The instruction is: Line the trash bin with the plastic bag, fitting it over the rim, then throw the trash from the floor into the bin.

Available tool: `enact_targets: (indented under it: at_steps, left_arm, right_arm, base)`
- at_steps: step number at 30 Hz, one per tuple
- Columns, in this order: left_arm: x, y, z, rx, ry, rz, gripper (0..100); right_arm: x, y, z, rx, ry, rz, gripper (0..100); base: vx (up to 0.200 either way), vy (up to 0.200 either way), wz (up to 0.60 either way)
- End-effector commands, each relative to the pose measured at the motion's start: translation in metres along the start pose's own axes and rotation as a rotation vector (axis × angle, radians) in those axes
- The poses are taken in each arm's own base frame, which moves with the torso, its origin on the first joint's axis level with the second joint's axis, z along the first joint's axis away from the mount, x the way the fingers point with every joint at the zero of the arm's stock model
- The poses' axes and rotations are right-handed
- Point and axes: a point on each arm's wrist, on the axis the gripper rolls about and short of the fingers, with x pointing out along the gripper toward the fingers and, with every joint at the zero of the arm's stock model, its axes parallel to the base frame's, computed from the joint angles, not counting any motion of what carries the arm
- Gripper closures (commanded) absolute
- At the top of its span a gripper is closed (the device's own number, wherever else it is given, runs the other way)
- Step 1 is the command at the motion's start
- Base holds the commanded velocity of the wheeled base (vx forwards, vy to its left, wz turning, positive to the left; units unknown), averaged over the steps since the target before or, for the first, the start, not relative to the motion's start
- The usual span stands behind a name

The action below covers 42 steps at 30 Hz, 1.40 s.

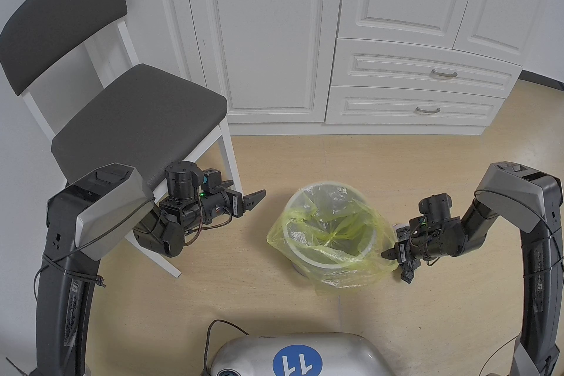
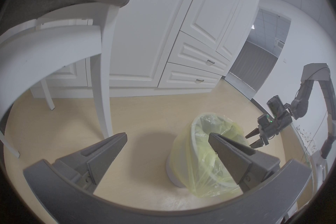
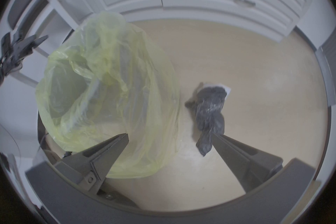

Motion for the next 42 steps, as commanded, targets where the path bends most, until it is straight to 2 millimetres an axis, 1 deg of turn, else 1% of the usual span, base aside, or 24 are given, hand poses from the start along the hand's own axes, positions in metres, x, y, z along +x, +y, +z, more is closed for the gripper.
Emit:
enact_targets:
  at_steps: [1,4,7,10,12,13,18,19,22,24,27,29,31,32,33,34,35,36,37,38,39,42]
  left_arm:
    - [-0.007,-0.018,0.013,0.024,-0.053,-0.032,0]
    - [-0.007,-0.023,0.012,0.031,-0.064,-0.043,0]
    - [-0.006,-0.026,0.011,0.031,-0.06,-0.049,0]
    - [-0.005,-0.028,0.01,0.032,-0.06,-0.053,0]
    - [-0.005,-0.028,0.01,0.032,-0.06,-0.053,0]
    - [-0.003,-0.033,0.009,0.039,-0.078,-0.067,0]
    - [-0.007,-0.044,0.01,0.051,-0.098,-0.089,0]
    - [-0.01,-0.05,0.014,0.056,-0.109,-0.099,0]
    - [-0.015,-0.063,0.014,0.058,-0.108,-0.125,0]
    - [-0.017,-0.073,0.011,0.058,-0.095,-0.145,0]
    - [-0.016,-0.095,0.002,0.057,-0.063,-0.187,0]
    - [-0.015,-0.108,0.0,0.058,-0.052,-0.172,0]
    - [-0.015,-0.111,0.0,0.057,-0.047,-0.16,0]
    - [-0.01,-0.13,-0.007,0.045,0.014,-0.091,0]
    - [-0.01,-0.133,-0.008,0.037,0.03,-0.073,0]
    - [-0.008,-0.146,-0.007,-0.001,0.066,-0.031,0]
    - [-0.004,-0.155,-0.003,-0.033,0.088,-0.013,0]
    - [-0.004,-0.155,-0.003,-0.036,0.09,-0.01,0]
    - [0.004,-0.161,0.006,-0.057,0.121,0.013,0]
    - [0.005,-0.162,0.007,-0.058,0.13,0.016,0]
    - [0.014,-0.167,0.02,-0.074,0.167,0.06,0]
    - [0.03,-0.182,0.036,-0.151,0.206,0.128,0]
  right_arm:
    - [0.019,-0.012,0.035,0.192,0.023,-0.023,0]
    - [0.034,-0.019,0.045,0.296,-0.027,-0.039,0]
    - [0.049,-0.022,0.049,0.346,-0.049,-0.044,0]
    - [0.06,-0.026,0.046,0.35,-0.053,-0.049,0]
    - [0.06,-0.026,0.046,0.35,-0.053,-0.049,0]
    - [0.07,-0.027,0.041,0.35,-0.031,-0.048,0]
    - [0.07,-0.031,0.042,0.371,0.025,-0.051,0]
    - [0.07,-0.031,0.042,0.378,0.045,-0.052,0]
    - [0.071,-0.032,0.042,0.409,0.072,-0.057,0]
    - [0.071,-0.032,0.043,0.419,0.062,-0.056,0]
    - [0.081,-0.031,0.046,0.458,0.011,-0.081,0]
    - [0.084,-0.031,0.048,0.479,-0.016,-0.098,0]
    - [0.084,-0.031,0.048,0.479,-0.016,-0.098,0]
    - [0.084,-0.031,0.048,0.479,-0.016,-0.098,0]
    - [0.084,-0.031,0.048,0.479,-0.016,-0.098,0]
    - [0.085,-0.031,0.046,0.478,-0.013,-0.1,0]
    - [0.085,-0.031,0.046,0.478,-0.013,-0.1,0]
    - [0.086,-0.031,0.044,0.476,-0.009,-0.105,0]
    - [0.086,-0.031,0.044,0.475,-0.008,-0.105,0]
    - [0.086,-0.031,0.044,0.475,-0.008,-0.105,0]
    - [0.086,-0.031,0.044,0.474,-0.008,-0.107,0]
    - [0.086,-0.031,0.044,0.474,-0.008,-0.107,0]
  base:
    - [0.0,0.0,0.0]
    - [0.0,0.0,0.0]
    - [0.0,0.0,0.0]
    - [0.0,0.0,0.0]
    - [0.0,0.0,0.0]
    - [0.0,0.0,0.0]
    - [0.0,0.0,0.0]
    - [0.0,0.0,0.0]
    - [0.0,0.0,0.0]
    - [0.0,0.0,0.0]
    - [0.0,0.0,0.0]
    - [0.0,0.0,0.0]
    - [0.0,0.0,0.0]
    - [0.0,0.0,0.0]
    - [0.0,0.0,0.0]
    - [0.0,0.0,0.0]
    - [0.0,0.0,0.0]
    - [0.0,0.0,0.0]
    - [0.0,0.0,0.0]
    - [0.0,0.0,0.0]
    - [0.0,0.0,0.0]
    - [0.0,0.0,0.0]
